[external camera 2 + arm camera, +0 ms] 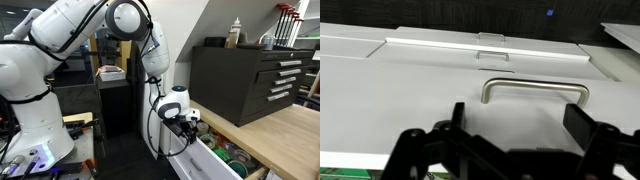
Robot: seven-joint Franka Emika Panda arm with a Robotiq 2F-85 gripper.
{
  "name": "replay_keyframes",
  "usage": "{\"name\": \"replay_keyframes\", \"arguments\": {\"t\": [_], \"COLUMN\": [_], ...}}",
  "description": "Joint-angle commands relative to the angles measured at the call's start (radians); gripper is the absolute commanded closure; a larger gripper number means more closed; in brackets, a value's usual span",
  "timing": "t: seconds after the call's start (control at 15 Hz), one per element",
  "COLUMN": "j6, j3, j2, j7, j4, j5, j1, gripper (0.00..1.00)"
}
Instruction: Close the drawer
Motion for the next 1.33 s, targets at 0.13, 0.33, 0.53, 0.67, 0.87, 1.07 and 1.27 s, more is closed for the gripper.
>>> {"name": "replay_keyframes", "arguments": {"t": [0.13,0.33,0.53,0.67,0.87,1.07,1.27], "j6": [0.020,0.017,0.008,0.002,-0.008,-0.010,-0.012], "j3": [0.033,0.035,0.034,0.038,0.051,0.058,0.075], "j2": [0.067,0.097,0.135,0.165,0.212,0.231,0.185], "j7": [0.014,0.012,0.008,0.006,0.000,0.003,0.000], "j4": [0.105,0.165,0.247,0.301,0.377,0.416,0.365], "j5": [-0.023,-0.026,-0.034,-0.042,-0.055,-0.065,-0.077], "j1": [-0.024,-0.017,-0.006,-0.002,0.001,0.013,0.011], "gripper": [0.00,0.00,0.00,0.00,0.00,0.00,0.00]}}
